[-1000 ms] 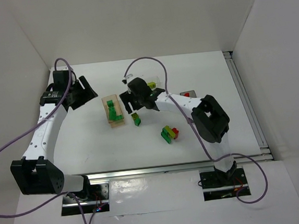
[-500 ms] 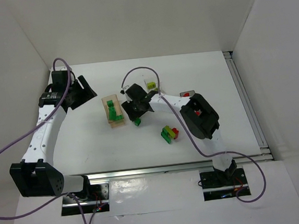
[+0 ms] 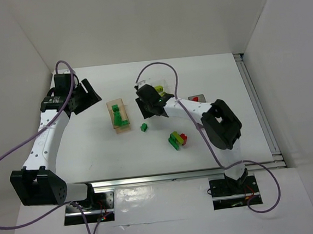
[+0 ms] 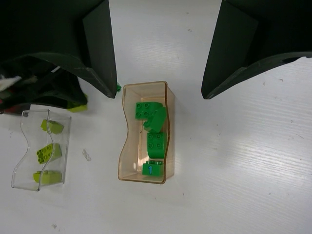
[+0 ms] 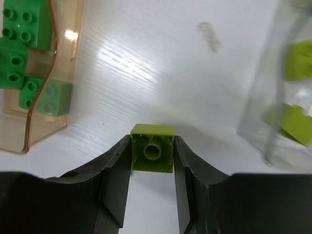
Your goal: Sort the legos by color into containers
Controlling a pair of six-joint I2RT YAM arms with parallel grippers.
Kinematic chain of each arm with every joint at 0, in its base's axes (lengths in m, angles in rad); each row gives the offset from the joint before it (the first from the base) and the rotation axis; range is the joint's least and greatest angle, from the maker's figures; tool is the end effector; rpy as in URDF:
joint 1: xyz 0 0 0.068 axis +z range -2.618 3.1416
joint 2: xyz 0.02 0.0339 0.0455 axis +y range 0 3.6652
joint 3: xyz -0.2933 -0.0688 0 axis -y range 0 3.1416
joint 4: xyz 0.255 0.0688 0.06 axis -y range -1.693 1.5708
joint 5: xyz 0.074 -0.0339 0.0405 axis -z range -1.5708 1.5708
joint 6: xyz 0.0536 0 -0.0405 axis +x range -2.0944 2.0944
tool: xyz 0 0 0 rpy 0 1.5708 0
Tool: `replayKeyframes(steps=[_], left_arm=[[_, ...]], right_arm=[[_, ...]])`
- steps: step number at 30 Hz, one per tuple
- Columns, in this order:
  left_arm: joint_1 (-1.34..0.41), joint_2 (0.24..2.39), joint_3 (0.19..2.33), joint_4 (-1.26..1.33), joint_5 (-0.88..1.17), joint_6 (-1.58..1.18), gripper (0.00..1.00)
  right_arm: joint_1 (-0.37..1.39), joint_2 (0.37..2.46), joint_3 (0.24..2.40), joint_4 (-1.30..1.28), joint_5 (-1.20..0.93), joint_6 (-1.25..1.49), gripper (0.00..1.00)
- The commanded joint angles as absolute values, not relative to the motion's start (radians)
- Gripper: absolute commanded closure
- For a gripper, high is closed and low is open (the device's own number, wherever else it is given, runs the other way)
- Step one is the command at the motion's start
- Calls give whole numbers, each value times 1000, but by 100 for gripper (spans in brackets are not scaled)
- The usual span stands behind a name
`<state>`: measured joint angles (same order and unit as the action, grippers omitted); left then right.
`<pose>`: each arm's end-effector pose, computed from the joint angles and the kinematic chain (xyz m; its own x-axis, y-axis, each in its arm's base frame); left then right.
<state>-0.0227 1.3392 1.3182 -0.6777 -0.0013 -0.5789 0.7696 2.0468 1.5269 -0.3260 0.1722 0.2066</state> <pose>0.3065 -0.0069 0.3715 -0.5502 -0.5348 -0.6414 -0.3337 0.8449 -0.4182 0.3580 0.3341 0.2047 -0.6501 -0.3485 -0.6753 -0.4808 0.8767 0.0105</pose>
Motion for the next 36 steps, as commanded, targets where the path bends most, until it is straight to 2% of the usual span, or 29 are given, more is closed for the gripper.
replayKeyframes(steps=[1, 7, 13, 17, 21, 23, 26, 31, 36], left_arm=[[-18, 1339, 1339, -660, 12, -569, 21], [-18, 1339, 1339, -660, 21, -569, 21], [-18, 1339, 1339, -650, 21, -578, 21], [-18, 1339, 1339, -650, 21, -578, 21], [-18, 1339, 1330, -650, 21, -578, 21], [-18, 1339, 1330, -650, 21, -578, 21], [-18, 1339, 1330, -641, 21, -578, 21], [-18, 1348, 1330, -641, 21, -588, 21], [-28, 1339, 1299, -632, 31, -588, 23]], right_arm=[[724, 1861, 1447, -160, 299, 282, 72], [615, 1832, 1436, -141, 334, 327, 72], [557, 1969, 1567, -160, 319, 327, 66], [548, 2052, 1687, -212, 308, 301, 33], [548, 1975, 1590, -160, 308, 291, 21], [557, 1887, 1524, -137, 308, 291, 22], [606, 1763, 1376, -107, 275, 291, 32], [739, 1692, 1234, -117, 141, 244, 33], [830, 1745, 1187, -110, 112, 178, 19]])
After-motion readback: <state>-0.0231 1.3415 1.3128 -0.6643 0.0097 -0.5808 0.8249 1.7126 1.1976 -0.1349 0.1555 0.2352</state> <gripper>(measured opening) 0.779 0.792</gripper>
